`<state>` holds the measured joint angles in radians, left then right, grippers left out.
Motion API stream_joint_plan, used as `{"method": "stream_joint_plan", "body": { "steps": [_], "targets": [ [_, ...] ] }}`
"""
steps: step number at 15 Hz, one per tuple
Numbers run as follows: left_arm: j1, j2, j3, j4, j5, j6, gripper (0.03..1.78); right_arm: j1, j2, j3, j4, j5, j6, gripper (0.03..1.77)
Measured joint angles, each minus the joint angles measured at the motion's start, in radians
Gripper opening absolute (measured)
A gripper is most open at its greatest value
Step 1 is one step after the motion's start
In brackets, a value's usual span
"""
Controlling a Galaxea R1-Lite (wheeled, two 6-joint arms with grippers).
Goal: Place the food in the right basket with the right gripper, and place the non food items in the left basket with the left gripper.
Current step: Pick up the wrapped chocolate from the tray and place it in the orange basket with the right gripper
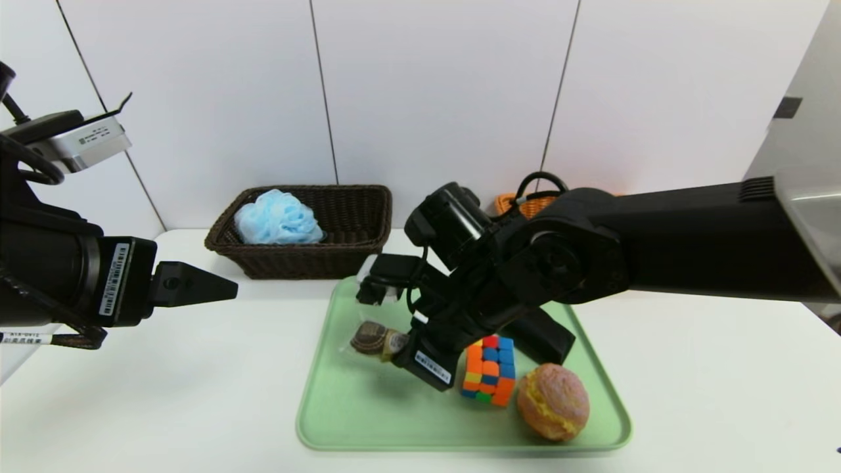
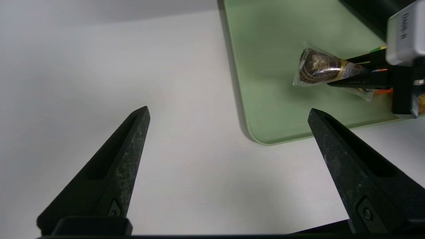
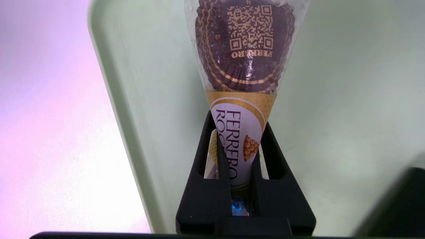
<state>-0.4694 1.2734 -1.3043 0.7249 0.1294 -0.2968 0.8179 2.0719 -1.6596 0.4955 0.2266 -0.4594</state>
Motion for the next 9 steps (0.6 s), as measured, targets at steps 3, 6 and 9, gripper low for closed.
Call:
{"method": "stream_joint_plan", "body": {
  "steps": [3,6,9],
  "targets": [
    [0.001,-0.003,-0.001,0.0,0.0,0.0,1.69,-0.011,-0.081,-0.007,-0.063,-0.001,0.029,0.19],
    [0.003,-0.009,-0.003,0.0,0.0,0.001,1.69,-0.054,-0.164,-0.013,-0.079,-0.009,0.023,0.19],
    [0.002,-0.011,-0.006,-0.001,-0.001,0.001,1.69,-0.127,-0.229,-0.02,-0.08,-0.014,-0.011,0.19]
  ]
}}
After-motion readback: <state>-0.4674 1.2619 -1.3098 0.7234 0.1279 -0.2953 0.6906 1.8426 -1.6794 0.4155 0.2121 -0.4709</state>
